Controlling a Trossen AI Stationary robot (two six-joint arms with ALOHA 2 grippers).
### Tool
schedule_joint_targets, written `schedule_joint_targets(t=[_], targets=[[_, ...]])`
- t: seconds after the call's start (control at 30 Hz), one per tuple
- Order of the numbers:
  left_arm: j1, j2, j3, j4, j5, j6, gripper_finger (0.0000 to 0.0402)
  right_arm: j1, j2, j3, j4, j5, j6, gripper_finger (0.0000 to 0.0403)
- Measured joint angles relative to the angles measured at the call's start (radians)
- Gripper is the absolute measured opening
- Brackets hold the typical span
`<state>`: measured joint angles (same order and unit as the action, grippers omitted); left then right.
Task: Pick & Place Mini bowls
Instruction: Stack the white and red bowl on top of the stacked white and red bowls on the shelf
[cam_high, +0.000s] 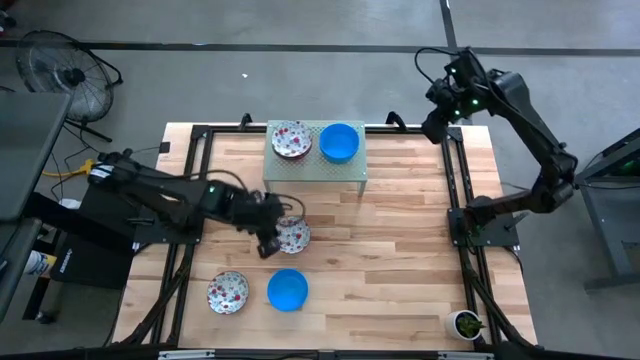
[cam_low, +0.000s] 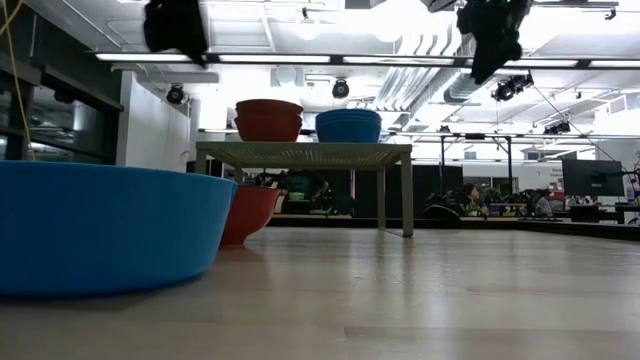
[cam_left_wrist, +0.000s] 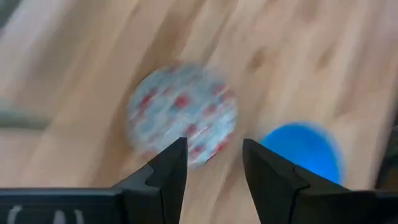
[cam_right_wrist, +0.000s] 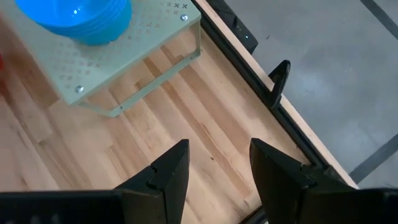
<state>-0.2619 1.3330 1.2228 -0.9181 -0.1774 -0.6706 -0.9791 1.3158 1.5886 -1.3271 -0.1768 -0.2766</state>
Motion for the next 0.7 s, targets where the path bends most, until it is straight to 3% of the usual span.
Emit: schedule_joint_targets(t=[0.07, 0.37, 0.57, 0.7], targets=[[-0.039, 0.0, -0.033, 0.107, -0.03, -0.038, 0.0152, 0.003, -0.027, 0.0, -0.016, 0.0, 0.008, 0.0156], [-0.269, -0.004, -0.12, 0.14, -0.205, -0.264, 0.0152, 0.117, -0.159, 0.0, -0.116, 0.014, 0.165, 0.0156], [-0.385, -0.006, -0.165, 0.126, -0.286, -0.376, 0.0152, 0.277, -0.218, -0.005, -0.145, 0.02, 0.394, 0.0156], [-0.417, -0.006, -0.19, 0.134, -0.308, -0.407, 0.0152, 0.43, -0.275, -0.12, -0.072, 0.025, 0.543, 0.0156]])
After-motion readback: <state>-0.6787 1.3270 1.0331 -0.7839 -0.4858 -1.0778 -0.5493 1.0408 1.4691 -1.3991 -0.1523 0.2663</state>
